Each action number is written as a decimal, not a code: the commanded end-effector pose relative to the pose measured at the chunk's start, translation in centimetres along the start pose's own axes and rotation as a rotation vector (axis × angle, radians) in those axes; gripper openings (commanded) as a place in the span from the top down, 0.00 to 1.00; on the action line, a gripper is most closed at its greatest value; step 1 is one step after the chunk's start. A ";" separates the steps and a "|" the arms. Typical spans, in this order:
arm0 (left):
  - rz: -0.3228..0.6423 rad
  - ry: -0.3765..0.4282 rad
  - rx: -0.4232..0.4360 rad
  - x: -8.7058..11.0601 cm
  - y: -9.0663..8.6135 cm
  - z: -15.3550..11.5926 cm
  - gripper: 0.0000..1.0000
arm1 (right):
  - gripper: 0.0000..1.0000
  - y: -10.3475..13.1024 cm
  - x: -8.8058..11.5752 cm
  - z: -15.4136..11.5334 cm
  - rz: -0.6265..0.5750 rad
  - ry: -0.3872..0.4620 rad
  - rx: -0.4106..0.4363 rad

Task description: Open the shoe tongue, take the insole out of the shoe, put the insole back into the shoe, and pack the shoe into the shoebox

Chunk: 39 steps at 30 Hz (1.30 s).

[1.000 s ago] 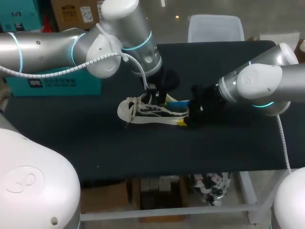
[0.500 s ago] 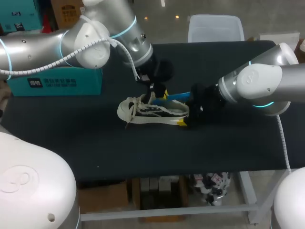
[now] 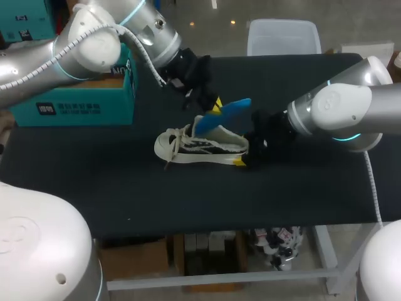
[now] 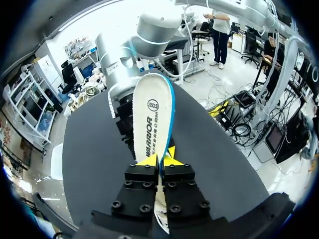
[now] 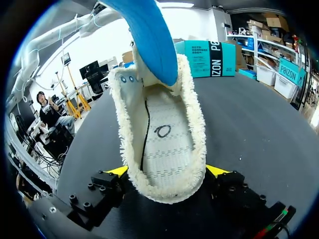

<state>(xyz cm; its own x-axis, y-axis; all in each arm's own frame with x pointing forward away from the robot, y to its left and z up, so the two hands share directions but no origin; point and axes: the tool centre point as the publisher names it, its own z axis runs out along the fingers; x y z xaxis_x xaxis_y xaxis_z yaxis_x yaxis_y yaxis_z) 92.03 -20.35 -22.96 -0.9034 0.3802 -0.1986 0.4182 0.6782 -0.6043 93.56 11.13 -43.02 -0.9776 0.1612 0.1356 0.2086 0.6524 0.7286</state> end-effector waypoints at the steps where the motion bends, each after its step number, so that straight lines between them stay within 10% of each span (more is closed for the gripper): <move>1: 0.038 -0.006 0.077 0.9 -1.1 -1.8 1.00 | 0.00 -0.4 0.4 -1.0 -0.001 0.007 -0.002; 18: 0.218 -0.027 0.233 2.0 -6.6 -7.3 1.00 | 0.00 3.4 -0.4 -10.1 -0.101 -0.054 0.203; 39: 0.132 -0.207 0.194 8.2 -0.7 -14.2 1.00 | 0.00 11.8 -3.3 -7.1 -0.205 -0.001 0.522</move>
<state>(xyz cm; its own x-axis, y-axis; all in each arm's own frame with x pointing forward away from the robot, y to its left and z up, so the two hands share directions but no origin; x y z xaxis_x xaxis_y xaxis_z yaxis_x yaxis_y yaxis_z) 87.27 -10.55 -12.96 -0.8468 0.3831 -0.3689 0.5252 0.4931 -0.6935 98.38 12.01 -29.97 -1.0000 0.0038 -0.0091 -0.0007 0.8922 0.4516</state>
